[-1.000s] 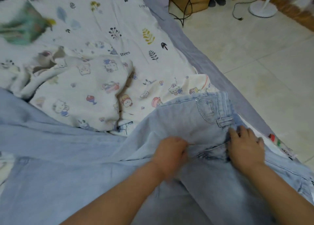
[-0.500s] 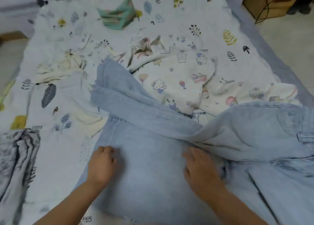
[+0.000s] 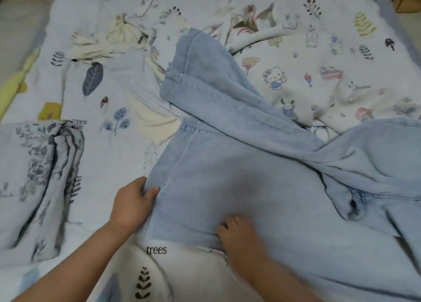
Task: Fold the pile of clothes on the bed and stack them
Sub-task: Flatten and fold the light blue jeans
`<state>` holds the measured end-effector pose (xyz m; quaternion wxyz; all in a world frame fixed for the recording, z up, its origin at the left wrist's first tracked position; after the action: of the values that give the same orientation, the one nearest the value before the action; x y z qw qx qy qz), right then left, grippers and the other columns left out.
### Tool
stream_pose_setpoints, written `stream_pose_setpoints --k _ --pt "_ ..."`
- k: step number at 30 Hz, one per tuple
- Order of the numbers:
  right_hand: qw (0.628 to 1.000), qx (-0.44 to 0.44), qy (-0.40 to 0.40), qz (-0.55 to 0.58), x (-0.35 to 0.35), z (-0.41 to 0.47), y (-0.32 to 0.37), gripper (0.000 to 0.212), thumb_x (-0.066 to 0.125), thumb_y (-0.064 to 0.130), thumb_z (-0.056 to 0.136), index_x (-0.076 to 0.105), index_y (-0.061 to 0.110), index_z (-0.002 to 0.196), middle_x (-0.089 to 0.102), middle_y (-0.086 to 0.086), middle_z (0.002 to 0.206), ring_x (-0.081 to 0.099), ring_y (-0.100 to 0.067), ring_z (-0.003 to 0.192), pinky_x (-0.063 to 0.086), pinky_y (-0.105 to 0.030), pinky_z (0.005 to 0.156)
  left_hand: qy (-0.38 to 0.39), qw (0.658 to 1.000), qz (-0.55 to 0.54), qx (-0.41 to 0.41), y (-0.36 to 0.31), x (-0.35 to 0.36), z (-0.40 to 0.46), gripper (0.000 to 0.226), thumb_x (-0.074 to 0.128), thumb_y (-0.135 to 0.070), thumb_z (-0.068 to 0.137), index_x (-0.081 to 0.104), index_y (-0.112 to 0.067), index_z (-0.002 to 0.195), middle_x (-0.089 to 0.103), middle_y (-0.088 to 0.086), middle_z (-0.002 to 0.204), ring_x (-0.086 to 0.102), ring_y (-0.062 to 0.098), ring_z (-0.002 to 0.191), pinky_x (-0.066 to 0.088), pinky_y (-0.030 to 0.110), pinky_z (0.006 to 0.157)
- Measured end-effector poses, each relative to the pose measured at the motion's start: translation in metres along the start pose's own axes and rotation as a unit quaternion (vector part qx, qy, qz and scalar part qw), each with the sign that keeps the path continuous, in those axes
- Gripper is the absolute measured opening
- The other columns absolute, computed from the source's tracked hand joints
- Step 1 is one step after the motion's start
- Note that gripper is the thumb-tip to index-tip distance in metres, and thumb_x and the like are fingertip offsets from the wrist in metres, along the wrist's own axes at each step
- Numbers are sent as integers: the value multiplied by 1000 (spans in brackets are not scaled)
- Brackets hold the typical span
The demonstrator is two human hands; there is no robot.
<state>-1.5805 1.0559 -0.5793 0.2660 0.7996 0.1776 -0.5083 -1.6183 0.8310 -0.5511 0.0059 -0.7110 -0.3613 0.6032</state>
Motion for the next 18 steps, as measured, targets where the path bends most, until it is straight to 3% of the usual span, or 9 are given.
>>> stream_pose_setpoints --k 3,6,9,10,12,14,16,18 --pt "998 -45 -43 15 -15 -6 34 33 76 39 27 63 23 53 58 9 54 57 -4 49 41 -12 43 -23 999 46 -12 38 -36 -23 33 63 -20 83 44 -4 62 50 6 51 45 16 50 28 26 47" --pt "992 -101 -70 27 -20 -17 82 25 52 47 52 64 25 51 54 13 47 53 1 44 37 -12 40 25 989 95 -109 115 -52 -47 29 67 -21 83 51 -5 64 63 16 66 59 32 66 37 35 56" --pt "989 -142 -44 6 -11 -12 109 26 62 53 53 65 28 56 55 14 49 55 1 49 44 -10 50 133 962 157 -180 164 -34 -66 29 64 -28 86 49 -14 65 69 18 86 64 32 90 38 36 75" --pt "990 -135 -40 13 -12 -4 104 29 66 55 53 65 26 57 57 13 52 57 -1 52 45 -11 52 133 959 164 -191 167 -33 -65 25 61 -31 88 51 -16 71 70 16 92 64 31 94 37 36 78" --pt "991 -83 -64 79 -29 16 74 22 74 39 61 64 20 62 61 6 61 62 -11 58 47 -15 52 81 971 125 -186 159 -35 -49 23 55 -34 90 55 -12 86 69 17 96 63 33 95 37 37 75" --pt "984 8 -128 121 -49 38 26 12 75 17 68 68 11 76 66 -9 79 65 -26 74 50 -23 63 24 984 73 -163 140 -35 -25 31 59 -31 88 55 -4 104 67 21 100 62 38 95 41 38 74" --pt "981 127 -128 74 -55 57 -30 32 58 16 85 60 7 116 58 -15 117 54 -31 109 41 -34 88 -6 991 39 -129 115 -29 -3 38 63 -27 86 51 -1 113 64 24 105 60 41 98 43 41 78" --pt "970 211 -123 13 -57 66 -79 45 45 25 92 40 16 136 44 -7 134 39 -27 123 30 -38 99 -17 994 28 -105 95 -19 13 42 65 -24 86 49 1 115 61 27 108 57 44 100 43 43 81"
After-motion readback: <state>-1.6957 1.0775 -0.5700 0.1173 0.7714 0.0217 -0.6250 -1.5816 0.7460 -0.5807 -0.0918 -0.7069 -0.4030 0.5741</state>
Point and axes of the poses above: each hand's wrist, its own z-axis towards the middle knuckle, its own x-axis out of the palm, y = z × x, the point moved 10 cm from there along z, towards the middle knuckle
